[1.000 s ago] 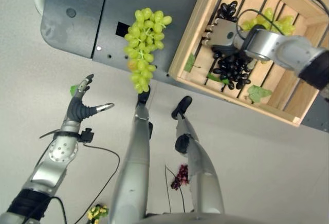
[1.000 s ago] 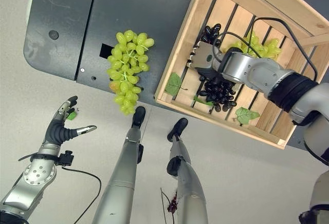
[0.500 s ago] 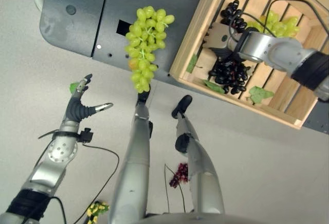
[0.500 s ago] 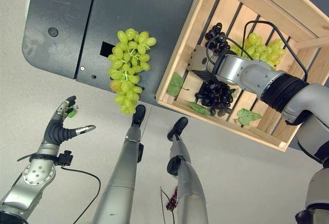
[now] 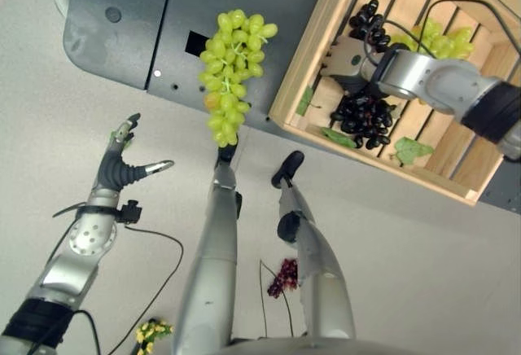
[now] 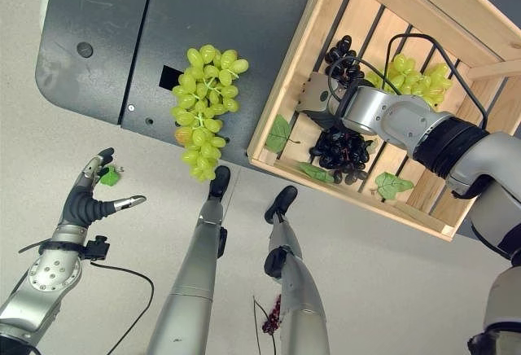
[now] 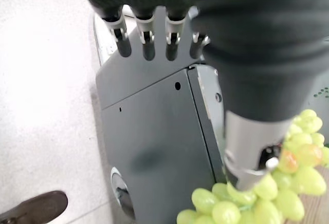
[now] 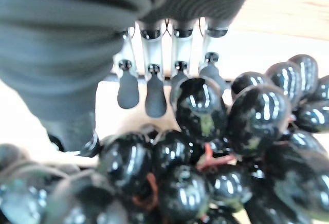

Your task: Pick up the fruits from the basket on one side to the basket on the other side

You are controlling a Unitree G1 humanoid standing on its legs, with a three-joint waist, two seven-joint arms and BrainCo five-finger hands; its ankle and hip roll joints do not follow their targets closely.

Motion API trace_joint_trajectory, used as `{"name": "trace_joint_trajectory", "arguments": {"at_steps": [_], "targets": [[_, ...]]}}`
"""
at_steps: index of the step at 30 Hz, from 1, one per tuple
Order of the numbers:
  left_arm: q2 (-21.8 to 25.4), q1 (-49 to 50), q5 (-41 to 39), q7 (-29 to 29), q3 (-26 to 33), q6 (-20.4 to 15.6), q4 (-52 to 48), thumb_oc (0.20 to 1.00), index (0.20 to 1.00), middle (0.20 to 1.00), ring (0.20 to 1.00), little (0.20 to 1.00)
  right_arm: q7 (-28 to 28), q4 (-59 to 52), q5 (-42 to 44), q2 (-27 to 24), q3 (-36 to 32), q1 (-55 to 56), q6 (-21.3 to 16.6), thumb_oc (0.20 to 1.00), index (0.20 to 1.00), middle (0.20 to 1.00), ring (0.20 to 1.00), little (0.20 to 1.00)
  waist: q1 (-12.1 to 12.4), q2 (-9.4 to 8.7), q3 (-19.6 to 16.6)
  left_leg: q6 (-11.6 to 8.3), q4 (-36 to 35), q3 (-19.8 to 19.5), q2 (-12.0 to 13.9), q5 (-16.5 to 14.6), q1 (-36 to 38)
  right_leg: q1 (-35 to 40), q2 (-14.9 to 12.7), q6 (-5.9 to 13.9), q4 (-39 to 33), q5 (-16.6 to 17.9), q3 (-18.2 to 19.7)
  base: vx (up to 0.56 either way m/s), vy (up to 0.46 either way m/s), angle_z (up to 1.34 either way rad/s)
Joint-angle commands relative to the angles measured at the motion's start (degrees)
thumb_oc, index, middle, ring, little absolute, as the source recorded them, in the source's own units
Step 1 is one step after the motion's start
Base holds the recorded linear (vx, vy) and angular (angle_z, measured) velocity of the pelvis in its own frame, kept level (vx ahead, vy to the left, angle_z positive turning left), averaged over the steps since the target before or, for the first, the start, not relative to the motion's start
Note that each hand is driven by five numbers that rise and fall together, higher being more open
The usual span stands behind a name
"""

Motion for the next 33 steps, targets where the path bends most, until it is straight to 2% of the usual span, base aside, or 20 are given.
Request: {"name": "trace_joint_trajectory", "arguments": {"at_steps": [1,2,3,5,7,12,19,24,25,33], "targets": [[2.1,3.1,-0.7,-0.1,5.5,-2.4,-4.7,1.000,1.000,1.000,1.000,1.000,-0.9,-3.7,7.7,-7.0,2.6,-4.9,-0.3,0.200,0.200,0.200,0.200,0.200,1.9,-3.31,3.3,-1.18,-2.4,-0.5,-1.8,-1.7,5.3,3.5,-7.4,9.66,4.8,-0.7,-1.7,0.00,0.000,0.00],[1.8,3.3,-0.8,-0.1,5.8,-2.5,-4.8,1.000,1.000,1.000,1.000,1.000,-1.3,-5.5,9.8,-7.8,2.6,-5.3,-0.9,0.200,0.200,0.200,0.200,0.200,1.6,-3.22,3.3,-1.19,-2.7,-0.5,-1.7,-1.6,5.6,3.7,-7.4,9.68,4.9,-0.7,-1.7,-0.01,-0.017,0.03],[0.4,3.7,-1.1,-0.1,6.3,-2.8,-5.3,1.000,1.000,1.000,1.000,1.000,-4.0,-8.2,13.9,-10.3,2.6,-6.9,-0.9,0.200,0.200,0.200,0.200,0.200,1.0,-2.77,3.3,-1.25,-3.6,-0.3,-1.6,-1.1,6.6,4.3,-7.5,9.73,4.9,-0.7,-1.9,-0.01,-0.018,0.06],[-0.3,3.9,-1.2,0.0,6.6,-2.9,-5.7,1.000,1.000,1.000,1.000,1.000,-5.2,-9.4,15.6,-11.6,2.6,-7.3,-1.1,0.200,0.200,0.200,0.200,0.200,0.7,-2.38,3.3,-1.31,-4.2,-0.3,-1.6,-0.8,7.1,4.5,-7.5,9.77,5.0,-0.7,-2.1,-0.01,-0.014,0.07],[-0.7,4.6,-1.5,-0.2,6.8,-3.4,-6.4,1.000,1.000,1.000,1.000,1.000,-8.1,-12.6,18.8,-15.5,2.6,-8.3,-1.7,0.200,0.200,0.200,0.200,0.200,0.4,-1.84,3.3,-1.46,-5.7,-0.4,-1.6,0.0,8.2,5.2,-7.6,9.94,5.2,-0.7,-2.6,0.00,-0.024,0.06],[-0.9,4.7,-1.5,-0.4,6.7,-3.7,-6.4,1.000,1.000,1.000,1.000,1.000,-9.8,-14.1,19.9,-19.6,2.6,-7.7,-1.8,0.200,0.200,0.200,0.200,0.200,0.4,-0.48,3.3,-1.65,-7.8,-0.6,-1.9,1.2,9.4,5.8,-7.9,10.12,5.7,-1.1,-3.6,0.00,0.001,0.02],[-3.5,6.0,-1.4,0.0,6.4,-4.1,-6.8,1.000,1.000,1.000,1.000,1.000,-13.6,-13.5,23.9,-25.0,2.6,-8.3,-2.1,0.200,0.200,0.200,0.200,0.200,-1.1,1.83,3.3,-1.39,-8.5,0.1,-2.1,1.3,11.1,6.5,-8.3,10.20,6.2,-1.1,-3.6,0.00,0.010,0.00],[-3.5,6.4,-1.8,-0.2,6.2,-4.2,-6.4,1.000,1.000,1.000,1.000,1.000,-14.3,-12.6,24.7,-26.9,0.1,-4.8,-2.4,0.200,0.200,0.200,0.200,0.200,-1.4,1.79,3.3,-1.32,-8.2,0.2,-2.0,1.0,11.4,6.5,-8.2,10.15,6.7,-1.2,-3.3,0.00,-0.001,-0.01],[-3.4,6.4,-1.7,-0.1,6.3,-4.2,-6.5,1.000,1.000,1.000,1.000,1.000,-14.2,-12.4,24.5,-27.4,-0.4,-3.5,-2.3,1.000,1.000,1.000,1.000,1.000,-1.4,1.85,3.3,-1.24,-8.0,0.2,-1.9,0.9,11.3,6.3,-8.2,10.18,6.9,-1.3,-3.3,0.01,-0.011,-0.04],[-3.4,6.5,-1.2,0.0,5.9,-3.6,-6.6,1.000,1.000,1.000,1.000,1.000,-12.7,-14.2,22.5,-27.6,-4.9,3.0,-1.7,1.000,1.000,1.000,1.000,1.000,-1.7,1.76,3.3,-1.11,-7.5,0.1,-1.9,0.7,10.5,5.8,-8.0,10.08,6.9,-1.6,-3.4,0.00,-0.002,-0.01]]}}
